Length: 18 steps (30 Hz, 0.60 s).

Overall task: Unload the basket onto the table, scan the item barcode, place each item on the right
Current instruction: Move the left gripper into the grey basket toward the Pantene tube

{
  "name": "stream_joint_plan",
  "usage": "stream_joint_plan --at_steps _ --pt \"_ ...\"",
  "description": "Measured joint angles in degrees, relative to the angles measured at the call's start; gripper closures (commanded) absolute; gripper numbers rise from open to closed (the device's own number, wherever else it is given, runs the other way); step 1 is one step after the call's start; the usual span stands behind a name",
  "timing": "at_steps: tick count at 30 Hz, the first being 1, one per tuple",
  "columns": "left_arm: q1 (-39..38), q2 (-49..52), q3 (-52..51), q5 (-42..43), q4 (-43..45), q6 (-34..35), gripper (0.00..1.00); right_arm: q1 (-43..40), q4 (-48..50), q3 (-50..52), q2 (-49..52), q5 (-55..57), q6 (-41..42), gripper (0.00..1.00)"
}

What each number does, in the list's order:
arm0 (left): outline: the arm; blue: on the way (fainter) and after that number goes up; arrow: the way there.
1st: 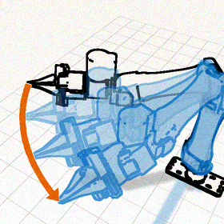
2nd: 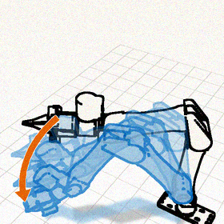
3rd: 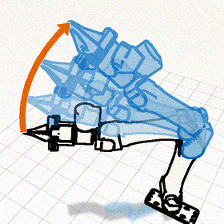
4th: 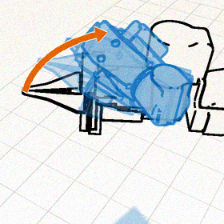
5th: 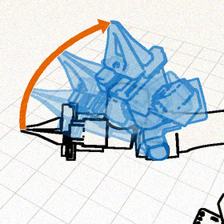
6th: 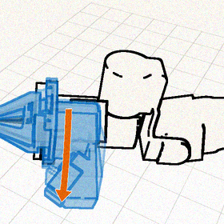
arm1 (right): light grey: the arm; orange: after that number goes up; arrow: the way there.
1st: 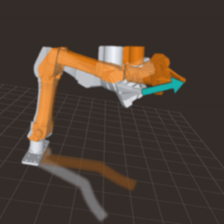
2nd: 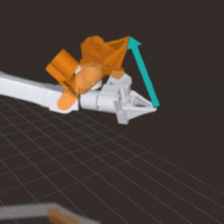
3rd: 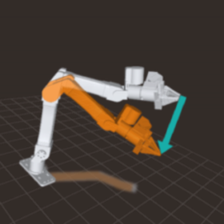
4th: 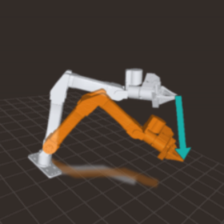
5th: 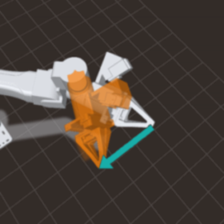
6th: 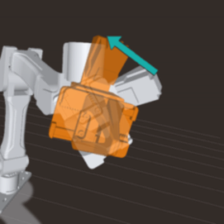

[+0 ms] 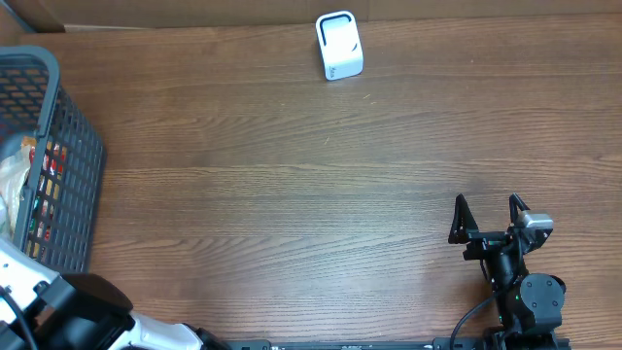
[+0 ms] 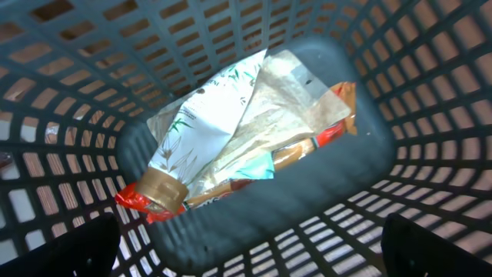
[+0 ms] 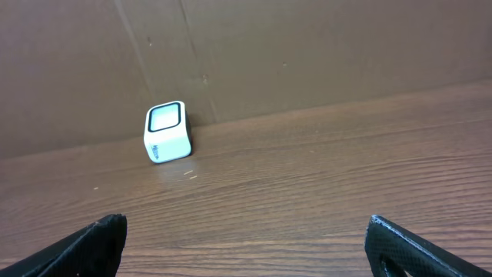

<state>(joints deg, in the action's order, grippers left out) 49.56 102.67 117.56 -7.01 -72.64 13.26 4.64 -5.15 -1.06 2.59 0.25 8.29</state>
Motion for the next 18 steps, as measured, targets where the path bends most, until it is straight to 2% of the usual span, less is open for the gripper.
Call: stream_joint_plan --at_steps 18 --pt "8.4 14.9 -0.1 0.8 4.8 -0.3 0.02 0.0 0.0 0.0 0.0 0.0 -0.1 0.0"
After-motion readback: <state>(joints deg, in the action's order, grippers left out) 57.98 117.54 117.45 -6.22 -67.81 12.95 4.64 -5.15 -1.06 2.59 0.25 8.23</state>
